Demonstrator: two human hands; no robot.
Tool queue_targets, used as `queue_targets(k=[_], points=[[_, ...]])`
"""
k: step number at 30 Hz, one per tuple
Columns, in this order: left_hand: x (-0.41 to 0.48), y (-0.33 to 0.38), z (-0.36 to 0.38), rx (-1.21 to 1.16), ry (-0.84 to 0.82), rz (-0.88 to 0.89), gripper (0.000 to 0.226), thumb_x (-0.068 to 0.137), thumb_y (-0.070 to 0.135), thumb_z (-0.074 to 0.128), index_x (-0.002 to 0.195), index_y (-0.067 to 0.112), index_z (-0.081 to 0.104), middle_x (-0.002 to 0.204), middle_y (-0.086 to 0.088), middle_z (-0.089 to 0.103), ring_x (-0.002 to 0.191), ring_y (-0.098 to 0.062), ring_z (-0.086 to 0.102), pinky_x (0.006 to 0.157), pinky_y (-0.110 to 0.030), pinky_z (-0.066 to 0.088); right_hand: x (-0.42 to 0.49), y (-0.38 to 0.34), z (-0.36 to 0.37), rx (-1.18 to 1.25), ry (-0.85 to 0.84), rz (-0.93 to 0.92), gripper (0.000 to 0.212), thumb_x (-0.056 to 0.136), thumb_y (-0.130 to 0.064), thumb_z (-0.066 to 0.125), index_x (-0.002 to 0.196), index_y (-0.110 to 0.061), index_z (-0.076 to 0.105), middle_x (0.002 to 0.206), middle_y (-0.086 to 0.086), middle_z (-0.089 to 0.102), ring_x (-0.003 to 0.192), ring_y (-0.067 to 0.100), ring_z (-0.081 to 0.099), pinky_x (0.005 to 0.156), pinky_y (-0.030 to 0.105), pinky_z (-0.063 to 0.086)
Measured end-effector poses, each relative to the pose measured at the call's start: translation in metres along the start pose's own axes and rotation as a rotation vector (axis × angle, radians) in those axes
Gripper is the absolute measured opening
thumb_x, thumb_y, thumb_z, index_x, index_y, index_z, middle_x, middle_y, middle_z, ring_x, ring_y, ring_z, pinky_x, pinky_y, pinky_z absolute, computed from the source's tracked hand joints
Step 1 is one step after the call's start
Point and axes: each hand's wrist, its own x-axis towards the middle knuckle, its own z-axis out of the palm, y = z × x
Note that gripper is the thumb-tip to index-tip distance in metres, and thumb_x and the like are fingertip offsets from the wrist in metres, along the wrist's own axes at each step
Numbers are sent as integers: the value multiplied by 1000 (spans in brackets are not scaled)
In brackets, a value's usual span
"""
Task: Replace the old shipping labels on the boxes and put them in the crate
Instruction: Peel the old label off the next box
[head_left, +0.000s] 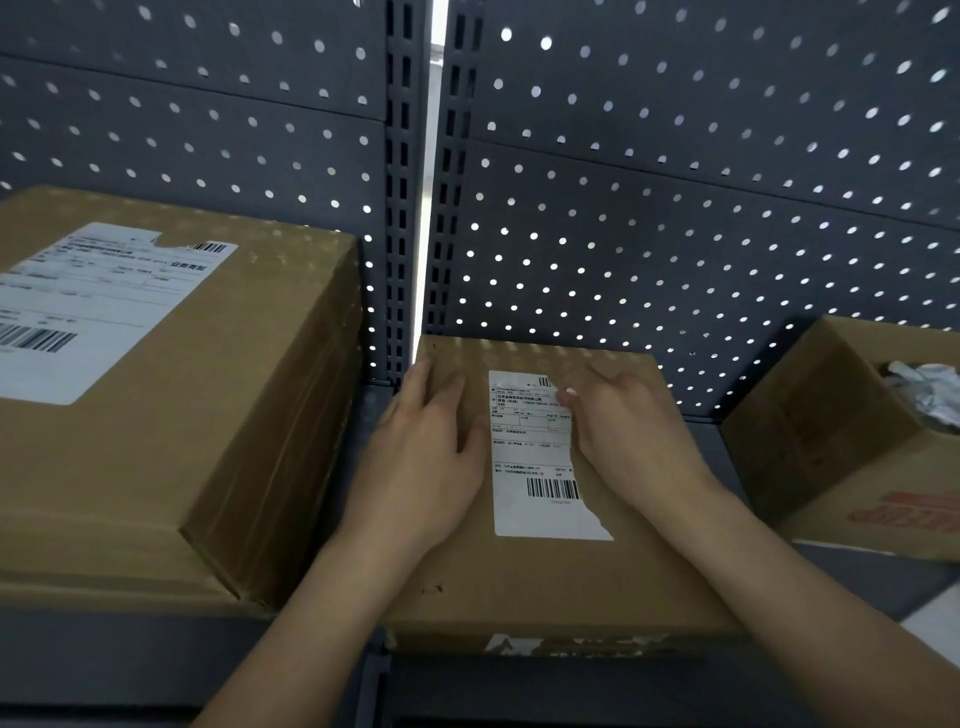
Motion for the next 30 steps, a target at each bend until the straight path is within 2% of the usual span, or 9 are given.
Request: queue_targets(k=[3,6,9,16,21,23,25,30], points=[[0,0,0,-9,-2,2,58,98,46,40,151,27,27,161,14,0,146,-16,17,111,-30,26,2,-2,-1,7,-3,29,8,89,-5,60,86,-8,66,86,10,66,76,30,63,70,37,51],[1,-1,0,-16,-5,1,59,98,46,41,151,28,26,161,14,1,146,-16,17,111,-31,25,3,0,-1,87,31,72,12,91,-3,57,87,-7,67,91,10,66,85,30,61,77,40,51],[1,-1,0,-18,-8,-1,59,98,46,41,151,27,27,161,14,2,146,-16,17,111,-31,25,4,1,3,7,12,40,11,88,-3,58,85,-9,66,90,10,65,79,29,62,75,41,51],[0,0,0,-6,-12,-14,58,98,45,41,151,27,27,161,13,3,145,-17,18,112,-32,26,7,3,5,-33,-23,21,11,93,-15,55,91,-10,64,92,8,65,82,29,64,78,42,49],[0,0,-1,-10,-9,-13,58,98,45,41,151,27,28,161,14,2,146,-16,17,112,-31,25,3,9,1,233,-36,92,21,97,-14,50,80,-11,63,83,5,65,79,25,59,77,36,47],[0,0,-1,-14,-9,-15,58,98,45,41,151,26,28,161,15,1,146,-16,16,112,-31,24,1,11,-4,367,10,169,19,96,-9,50,87,-11,67,86,0,66,86,20,56,77,28,38],[0,0,-1,-17,-10,-14,58,98,45,41,151,26,27,161,15,1,146,-15,16,112,-31,24,2,9,-7,380,32,195,17,95,-8,52,94,-10,69,92,4,68,94,23,55,76,23,32],[0,0,-1,-16,-8,-14,58,98,45,41,151,27,27,161,14,1,146,-16,16,112,-32,25,2,9,0,227,3,150,20,96,-15,52,94,-7,70,94,9,69,92,26,59,83,35,44]])
